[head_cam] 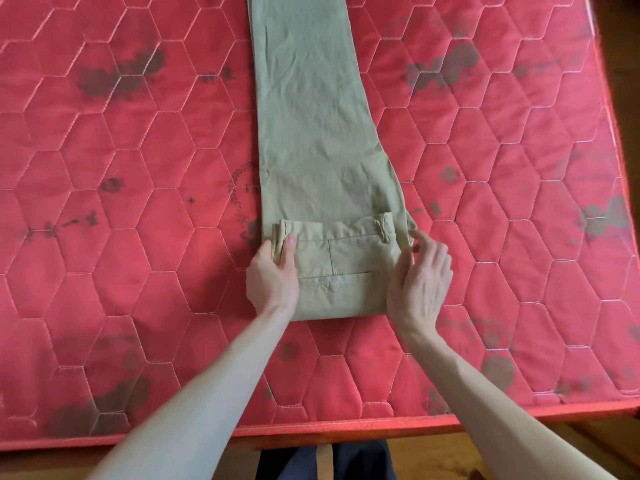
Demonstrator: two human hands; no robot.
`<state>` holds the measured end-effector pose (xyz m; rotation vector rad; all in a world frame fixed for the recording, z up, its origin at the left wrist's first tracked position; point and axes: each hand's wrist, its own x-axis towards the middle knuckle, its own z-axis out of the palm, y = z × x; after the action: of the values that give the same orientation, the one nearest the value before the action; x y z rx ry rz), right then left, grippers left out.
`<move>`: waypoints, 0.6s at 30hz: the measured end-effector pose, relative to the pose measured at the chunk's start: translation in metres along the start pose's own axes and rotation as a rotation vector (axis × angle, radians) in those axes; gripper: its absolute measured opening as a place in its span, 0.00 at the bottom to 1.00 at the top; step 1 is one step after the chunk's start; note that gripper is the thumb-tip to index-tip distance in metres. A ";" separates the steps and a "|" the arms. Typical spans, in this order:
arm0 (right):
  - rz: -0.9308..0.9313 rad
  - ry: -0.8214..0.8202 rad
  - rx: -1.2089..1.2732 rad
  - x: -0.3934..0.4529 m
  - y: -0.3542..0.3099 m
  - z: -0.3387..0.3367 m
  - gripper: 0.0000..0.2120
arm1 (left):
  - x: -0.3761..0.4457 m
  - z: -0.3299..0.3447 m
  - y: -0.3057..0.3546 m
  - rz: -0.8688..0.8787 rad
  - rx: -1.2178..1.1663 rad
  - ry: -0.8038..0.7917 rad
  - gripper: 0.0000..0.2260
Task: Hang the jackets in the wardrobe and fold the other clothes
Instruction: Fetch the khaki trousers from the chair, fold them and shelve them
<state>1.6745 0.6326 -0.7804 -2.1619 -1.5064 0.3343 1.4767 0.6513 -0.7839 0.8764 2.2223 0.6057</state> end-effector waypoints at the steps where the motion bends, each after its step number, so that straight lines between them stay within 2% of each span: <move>1: -0.142 -0.013 0.005 -0.002 -0.004 0.000 0.16 | -0.001 0.001 0.003 0.003 -0.003 0.022 0.22; 3: -0.447 -0.132 -0.002 -0.003 -0.010 0.006 0.18 | -0.001 0.002 0.004 0.002 0.020 0.049 0.22; 5: -0.636 -0.255 -0.070 0.001 -0.009 0.017 0.20 | 0.003 0.003 0.002 -0.008 0.032 0.068 0.21; 6: -0.645 -0.302 -0.116 0.003 -0.005 0.023 0.22 | 0.004 0.004 0.000 0.013 0.022 0.078 0.19; 9: -0.470 -0.402 -0.216 0.003 0.004 0.034 0.28 | 0.003 0.002 -0.001 0.193 0.068 0.187 0.11; 11: -0.431 -0.412 -0.271 0.001 0.005 0.039 0.30 | -0.001 -0.001 -0.006 0.476 0.205 0.198 0.18; 13: -0.424 -0.412 -0.294 0.001 0.003 0.043 0.31 | -0.004 -0.001 -0.018 0.844 0.369 0.023 0.24; 14: -0.415 -0.417 -0.282 0.002 0.003 0.044 0.31 | -0.005 -0.001 -0.025 0.971 0.471 -0.085 0.26; 16: -0.394 -0.441 -0.206 0.004 0.006 0.042 0.30 | -0.004 -0.001 -0.040 1.058 0.661 -0.228 0.30; 18: -0.389 -0.447 -0.086 0.008 0.012 0.040 0.28 | 0.001 -0.003 -0.046 1.048 0.731 -0.284 0.33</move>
<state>1.6688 0.6461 -0.8198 -1.8716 -2.1764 0.6553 1.4551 0.6208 -0.8108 2.3692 1.5711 0.0351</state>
